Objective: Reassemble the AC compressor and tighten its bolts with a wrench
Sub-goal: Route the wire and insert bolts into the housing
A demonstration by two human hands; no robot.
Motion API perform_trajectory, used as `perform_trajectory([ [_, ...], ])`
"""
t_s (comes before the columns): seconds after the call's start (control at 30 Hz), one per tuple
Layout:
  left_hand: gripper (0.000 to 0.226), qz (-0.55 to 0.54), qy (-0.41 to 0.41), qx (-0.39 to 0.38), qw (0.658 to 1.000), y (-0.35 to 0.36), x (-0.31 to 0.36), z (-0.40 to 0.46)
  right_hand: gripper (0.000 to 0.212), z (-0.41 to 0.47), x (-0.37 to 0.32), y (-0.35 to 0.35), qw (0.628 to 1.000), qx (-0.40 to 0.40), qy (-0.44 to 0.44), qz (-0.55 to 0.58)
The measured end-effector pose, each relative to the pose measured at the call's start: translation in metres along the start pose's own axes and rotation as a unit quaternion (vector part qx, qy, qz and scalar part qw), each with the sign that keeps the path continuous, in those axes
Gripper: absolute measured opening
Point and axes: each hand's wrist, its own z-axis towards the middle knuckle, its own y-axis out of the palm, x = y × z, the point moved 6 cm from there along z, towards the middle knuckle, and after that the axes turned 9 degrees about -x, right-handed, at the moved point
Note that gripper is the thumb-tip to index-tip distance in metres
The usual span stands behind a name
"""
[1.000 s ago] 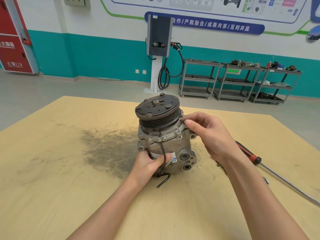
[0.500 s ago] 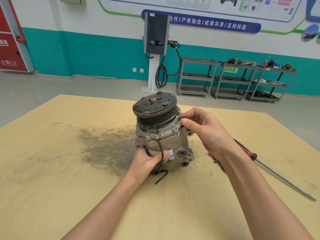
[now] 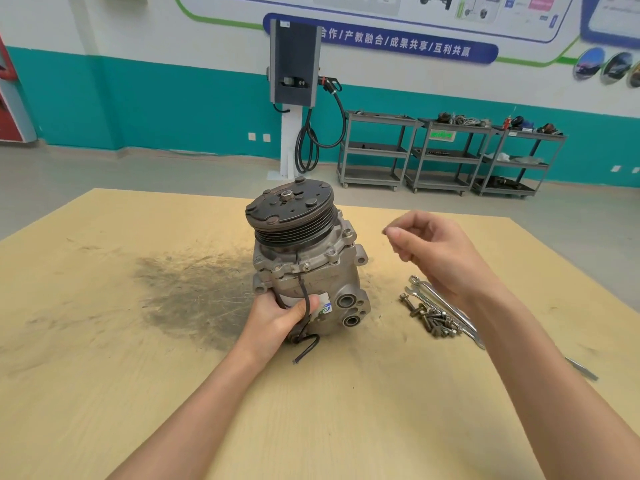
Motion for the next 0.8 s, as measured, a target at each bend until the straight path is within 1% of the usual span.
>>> perform_trajectory([
  [0.07, 0.033, 0.0, -0.001, -0.002, 1.0, 0.0, 0.0, 0.0, 0.006, -0.009, 0.018, -0.022, 0.993, 0.025, 0.037, -0.105],
  [0.1, 0.034, 0.0, -0.001, -0.002, 1.0, 0.0, -0.001, 0.0, 0.008, -0.013, 0.029, -0.031, 0.984, 0.026, 0.066, -0.163],
  [0.2, 0.039, 0.005, 0.004, -0.001, 1.0, 0.0, -0.001, 0.001, 0.012, -0.028, 0.064, -0.05, 0.938, 0.017, 0.145, -0.313],
  [0.27, 0.039, 0.005, 0.005, -0.001, 1.0, 0.0, -0.001, 0.001, 0.015, -0.039, 0.08, -0.059, 0.911, 0.006, 0.178, -0.373],
  [0.4, 0.036, 0.01, 0.004, -0.003, 1.0, 0.0, -0.001, 0.001, 0.016, -0.055, 0.099, -0.062, 0.884, -0.016, 0.22, -0.412],
  [0.6, 0.036, 0.018, 0.003, -0.005, 1.0, 0.001, -0.003, 0.001, 0.022, -0.062, 0.106, -0.056, 0.86, -0.048, 0.236, -0.449],
  [0.67, 0.034, 0.018, 0.001, -0.003, 1.0, 0.0, -0.004, 0.002, 0.03, -0.064, 0.107, -0.056, 0.857, -0.036, 0.229, -0.461],
  [0.73, 0.035, 0.016, 0.001, -0.002, 1.0, 0.0, -0.004, 0.002, 0.041, -0.066, 0.11, -0.056, 0.86, -0.021, 0.224, -0.457],
  [0.8, 0.036, 0.011, 0.001, -0.001, 1.0, -0.001, -0.005, 0.002, 0.049, -0.067, 0.112, -0.054, 0.856, -0.015, 0.219, -0.468],
])
